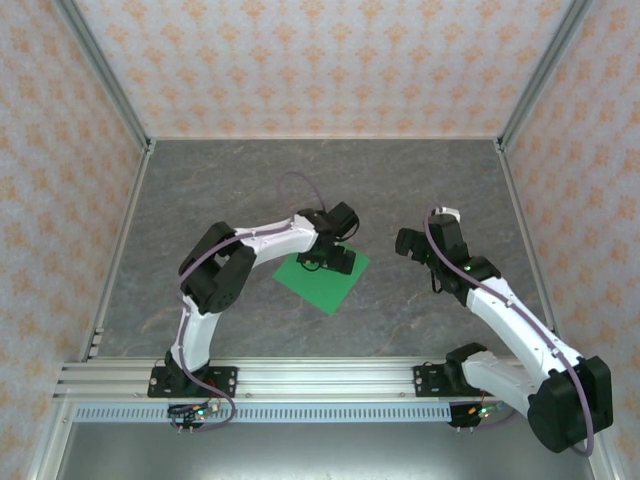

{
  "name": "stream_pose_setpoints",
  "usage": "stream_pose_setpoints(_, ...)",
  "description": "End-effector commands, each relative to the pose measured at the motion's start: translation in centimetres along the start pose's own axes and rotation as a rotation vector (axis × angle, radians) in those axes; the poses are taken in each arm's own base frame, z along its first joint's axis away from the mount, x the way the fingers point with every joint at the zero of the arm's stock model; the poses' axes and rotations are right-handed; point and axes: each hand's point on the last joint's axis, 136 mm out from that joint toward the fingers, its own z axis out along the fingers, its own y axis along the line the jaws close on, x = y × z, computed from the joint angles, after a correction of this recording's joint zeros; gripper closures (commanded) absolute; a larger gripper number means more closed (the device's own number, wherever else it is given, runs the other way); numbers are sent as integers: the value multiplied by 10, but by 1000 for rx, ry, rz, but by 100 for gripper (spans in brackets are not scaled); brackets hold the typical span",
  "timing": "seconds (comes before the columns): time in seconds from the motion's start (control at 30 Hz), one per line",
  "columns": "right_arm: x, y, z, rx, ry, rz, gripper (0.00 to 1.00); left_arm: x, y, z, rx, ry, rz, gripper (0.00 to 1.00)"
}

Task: Fold a paper plane with a square sheet of paper (fold left side to right side)
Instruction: Move the square sheet of paper to the center of the table, then pick up the square sheet of paper from the center of the table.

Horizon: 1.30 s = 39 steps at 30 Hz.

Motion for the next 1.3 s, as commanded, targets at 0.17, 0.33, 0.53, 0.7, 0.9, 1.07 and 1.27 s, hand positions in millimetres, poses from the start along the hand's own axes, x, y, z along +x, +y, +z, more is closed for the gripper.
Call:
stream_pose_setpoints(0.17, -8, -1, -6, 19, -11, -16, 0, -11, 0, 28, 15, 55, -4, 7)
stream_pose_setpoints(0.33, -6, 6, -3, -11, 11, -17, 0, -21, -14, -2, 107, 5, -2, 6)
stream_pose_setpoints(0.53, -1, 31, 12, -93, 94, 49, 0, -38, -9, -69, 228, -134, -57, 5)
stream_pose_setpoints(0.7, 10, 63, 39, -105, 187, 85, 0, -24, 16, -75, 316, -138, -150, 6)
stream_pose_setpoints(0.9, 40, 97, 76, -24, 323, 68, 0, -15, 37, -51, 373, -104, -236, 12)
stream_pose_setpoints(1.07, 58, 114, 93, 18, 358, 52, 0, -10, 40, -33, 378, -58, -242, 16)
stream_pose_setpoints(1.27, 76, 117, 102, 75, 393, 28, 0, 4, 50, -14, 329, -21, -256, 18)
